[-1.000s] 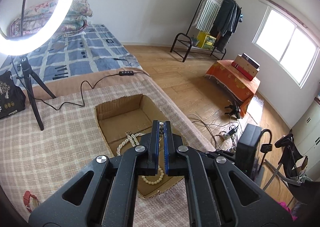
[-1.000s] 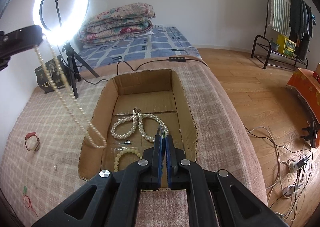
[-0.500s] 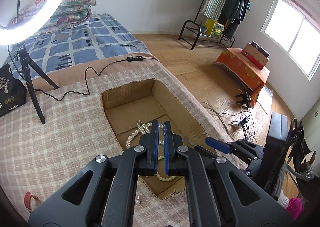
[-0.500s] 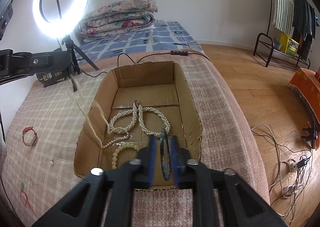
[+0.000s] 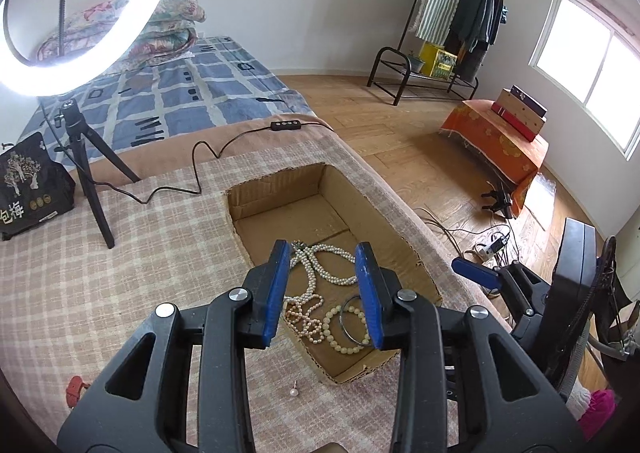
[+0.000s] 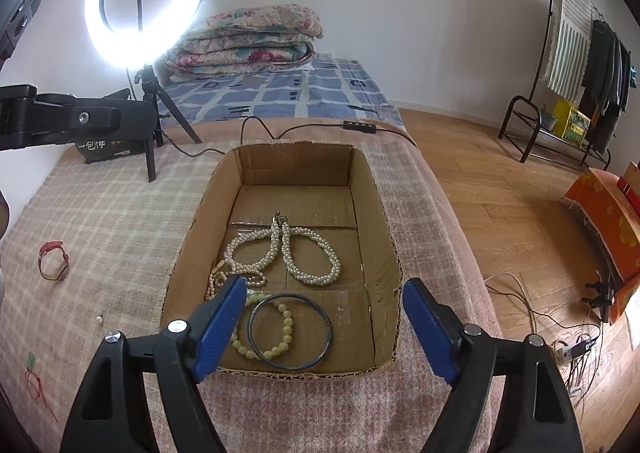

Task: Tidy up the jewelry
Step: 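Withdraw both open tools up from the box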

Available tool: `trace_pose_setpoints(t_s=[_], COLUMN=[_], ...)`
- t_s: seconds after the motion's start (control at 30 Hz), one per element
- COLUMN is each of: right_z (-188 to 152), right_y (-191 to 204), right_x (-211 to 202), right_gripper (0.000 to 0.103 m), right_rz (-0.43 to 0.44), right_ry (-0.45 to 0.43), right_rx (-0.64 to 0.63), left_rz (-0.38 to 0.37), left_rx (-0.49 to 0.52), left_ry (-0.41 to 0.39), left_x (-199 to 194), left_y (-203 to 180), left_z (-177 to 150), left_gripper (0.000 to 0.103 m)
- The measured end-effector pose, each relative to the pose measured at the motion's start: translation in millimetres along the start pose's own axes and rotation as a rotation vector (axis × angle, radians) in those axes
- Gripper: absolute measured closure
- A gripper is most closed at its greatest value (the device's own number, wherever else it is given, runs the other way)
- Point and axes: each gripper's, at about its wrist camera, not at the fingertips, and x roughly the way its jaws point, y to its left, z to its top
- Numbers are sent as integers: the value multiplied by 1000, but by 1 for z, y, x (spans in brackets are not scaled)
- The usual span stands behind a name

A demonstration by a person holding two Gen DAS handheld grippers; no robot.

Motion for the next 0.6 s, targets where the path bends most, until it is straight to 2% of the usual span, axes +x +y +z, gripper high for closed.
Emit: trace_pose_setpoints(t_s=[0.6], right_z=[11], right_y=[37], right_x=[-41], right_gripper=[14], right_rz=[40], right_ry=[-62], right_rx=[-65], left_rz=[65], left_rx=[-42], left_ry=[-84], left_x=[-83], left_y=[40], left_z=[-7], left_gripper=[69])
